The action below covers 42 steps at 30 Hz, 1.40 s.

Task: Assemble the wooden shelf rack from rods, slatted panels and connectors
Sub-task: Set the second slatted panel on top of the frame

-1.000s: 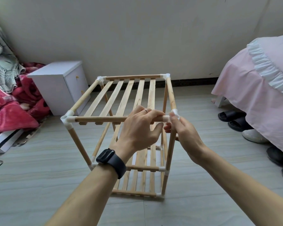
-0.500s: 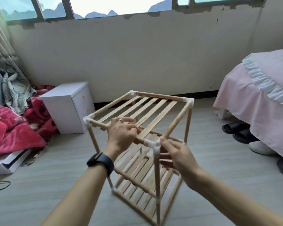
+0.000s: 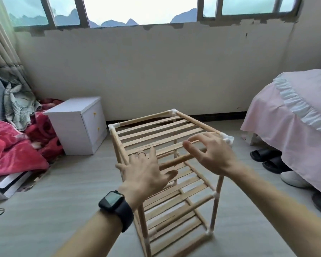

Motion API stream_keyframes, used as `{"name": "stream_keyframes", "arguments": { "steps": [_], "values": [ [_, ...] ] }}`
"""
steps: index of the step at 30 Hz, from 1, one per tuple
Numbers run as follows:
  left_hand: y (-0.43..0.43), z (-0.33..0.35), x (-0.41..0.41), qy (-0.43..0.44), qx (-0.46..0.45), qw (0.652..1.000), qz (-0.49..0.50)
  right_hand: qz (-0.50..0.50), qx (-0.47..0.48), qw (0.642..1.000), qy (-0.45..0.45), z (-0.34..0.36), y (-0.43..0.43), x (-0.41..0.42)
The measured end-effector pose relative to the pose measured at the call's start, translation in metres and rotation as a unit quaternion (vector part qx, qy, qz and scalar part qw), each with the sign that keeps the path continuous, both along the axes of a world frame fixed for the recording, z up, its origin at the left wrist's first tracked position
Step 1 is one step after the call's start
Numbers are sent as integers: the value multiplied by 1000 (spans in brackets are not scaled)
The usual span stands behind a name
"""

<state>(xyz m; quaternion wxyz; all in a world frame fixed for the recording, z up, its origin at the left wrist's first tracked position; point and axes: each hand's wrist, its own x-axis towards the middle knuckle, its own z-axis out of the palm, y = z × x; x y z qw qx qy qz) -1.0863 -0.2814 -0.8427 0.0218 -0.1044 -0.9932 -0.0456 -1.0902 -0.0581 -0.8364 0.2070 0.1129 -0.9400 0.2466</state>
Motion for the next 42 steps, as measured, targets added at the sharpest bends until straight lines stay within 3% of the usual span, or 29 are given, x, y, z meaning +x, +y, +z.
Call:
{"name": "stream_keyframes", "arguments": {
  "steps": [2, 5, 11, 14, 23, 30, 42],
  "values": [
    [-8, -2, -11, 14, 1, 1000, 0, -29, 119, 989, -78, -5, 15, -17],
    [-21, 2, -32, -6, 12, 1000, -17, -23, 188, 973, -132, -9, 22, -35],
    [-49, 4, -53, 40, -3, 998, -43, 0, 251, 966, -62, -8, 12, -56],
    [-57, 8, -61, 44, -4, 998, -54, 14, 244, 966, -78, -10, 14, -63],
    [-59, 7, -72, 99, -37, 992, -70, -37, 247, 968, -1, -18, 3, -74],
    [-59, 5, -73, 97, -33, 993, -59, 3, 242, 967, -78, -9, 25, -80],
    [-77, 3, -90, 159, -56, 980, -104, -39, 265, 963, 12, -11, 12, -69]
  ]
}}
